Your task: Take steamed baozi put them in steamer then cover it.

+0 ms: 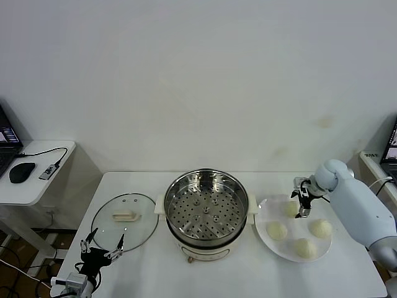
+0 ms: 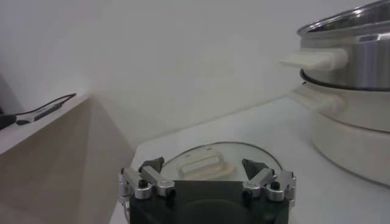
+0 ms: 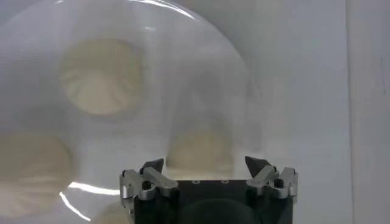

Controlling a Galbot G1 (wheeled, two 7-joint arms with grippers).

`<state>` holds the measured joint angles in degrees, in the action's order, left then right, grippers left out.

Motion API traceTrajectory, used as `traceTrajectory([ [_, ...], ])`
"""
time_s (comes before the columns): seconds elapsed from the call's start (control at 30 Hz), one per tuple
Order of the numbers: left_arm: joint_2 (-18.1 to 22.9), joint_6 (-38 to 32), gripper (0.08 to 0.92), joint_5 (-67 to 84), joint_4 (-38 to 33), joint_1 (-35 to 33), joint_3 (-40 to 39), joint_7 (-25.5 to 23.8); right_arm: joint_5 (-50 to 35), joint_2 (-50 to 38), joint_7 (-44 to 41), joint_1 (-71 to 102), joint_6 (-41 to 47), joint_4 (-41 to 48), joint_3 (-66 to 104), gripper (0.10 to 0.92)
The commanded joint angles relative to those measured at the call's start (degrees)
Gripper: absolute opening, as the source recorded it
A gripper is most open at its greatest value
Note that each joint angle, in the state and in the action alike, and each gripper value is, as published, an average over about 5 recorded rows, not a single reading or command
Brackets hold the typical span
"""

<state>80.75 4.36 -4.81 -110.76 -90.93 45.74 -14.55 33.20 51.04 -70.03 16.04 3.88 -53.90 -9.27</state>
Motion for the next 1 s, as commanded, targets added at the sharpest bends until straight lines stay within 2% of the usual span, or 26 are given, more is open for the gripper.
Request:
traceTrajectory([
  [0.03, 0.0, 0.0, 0.823, 0.0, 0.1, 0.1, 0.0, 0.0, 0.3, 0.2, 0.2, -0.1, -0.1, 0.3, -0.1, 0.794],
  [0.4, 0.3, 0.0, 0.823, -0.2, 0.3, 0.2, -0.1, 0.0, -0.4, 0.2, 0.0, -0.1, 0.5, 0.8, 0.2, 0.603],
  [0.67, 0.4, 0.0, 0.823, -0.4, 0.3, 0.2, -0.3, 0.0, -3.2, -1.6, -1.4, -1.1, 1.2, -1.3, 0.1, 0.585],
  [1.0, 1.2, 2.5, 0.823, -3.0, -0.4, 0.9, -0.9, 0.7, -19.5, -7.8, -5.9, -13.9, 5.8, -13.6, -10.9, 0.585],
])
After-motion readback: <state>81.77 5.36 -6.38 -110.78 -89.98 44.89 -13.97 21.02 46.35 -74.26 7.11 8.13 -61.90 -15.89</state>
